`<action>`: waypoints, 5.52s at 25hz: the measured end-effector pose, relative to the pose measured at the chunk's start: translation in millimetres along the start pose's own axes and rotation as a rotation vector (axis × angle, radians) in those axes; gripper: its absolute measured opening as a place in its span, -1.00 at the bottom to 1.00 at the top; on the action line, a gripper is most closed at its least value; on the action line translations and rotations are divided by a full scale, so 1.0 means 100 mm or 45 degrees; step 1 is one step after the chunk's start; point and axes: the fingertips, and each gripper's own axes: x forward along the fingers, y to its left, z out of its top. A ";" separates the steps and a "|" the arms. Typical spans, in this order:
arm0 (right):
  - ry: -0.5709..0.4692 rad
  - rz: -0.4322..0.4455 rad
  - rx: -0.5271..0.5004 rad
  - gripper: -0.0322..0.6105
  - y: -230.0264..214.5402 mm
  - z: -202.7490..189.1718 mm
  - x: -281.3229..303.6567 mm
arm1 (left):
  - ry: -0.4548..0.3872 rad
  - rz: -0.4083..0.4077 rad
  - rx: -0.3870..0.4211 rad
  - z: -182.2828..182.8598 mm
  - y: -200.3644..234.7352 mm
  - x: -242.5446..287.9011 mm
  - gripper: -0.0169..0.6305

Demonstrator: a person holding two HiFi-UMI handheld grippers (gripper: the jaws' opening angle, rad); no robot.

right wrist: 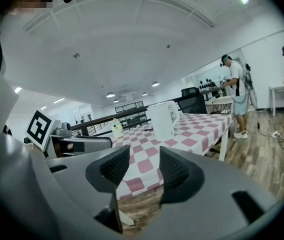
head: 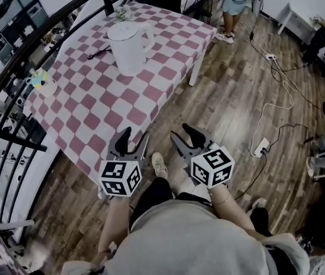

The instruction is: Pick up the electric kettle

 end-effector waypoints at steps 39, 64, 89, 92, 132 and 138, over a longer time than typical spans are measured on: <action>0.082 0.050 -0.128 -0.34 -1.20 1.16 2.39 | 0.003 0.078 0.044 0.87 1.88 1.69 -0.16; 0.241 0.170 -0.176 -0.21 -2.11 1.31 3.64 | 0.099 -0.028 -0.034 0.69 2.35 2.63 0.28; 0.229 0.144 -0.229 -0.40 -2.19 1.32 3.88 | 0.114 -0.135 0.027 0.71 2.27 2.76 0.30; 0.219 0.142 -0.257 -0.40 -2.18 1.36 3.87 | 0.127 -0.120 0.037 0.71 2.25 2.76 0.29; -0.137 0.138 -0.252 -0.43 -1.51 2.54 2.72 | -0.338 -0.098 0.173 2.13 1.47 1.69 0.29; -0.157 0.111 -0.272 -0.42 -1.45 2.54 2.55 | -0.338 -0.121 0.155 2.08 1.38 1.59 0.29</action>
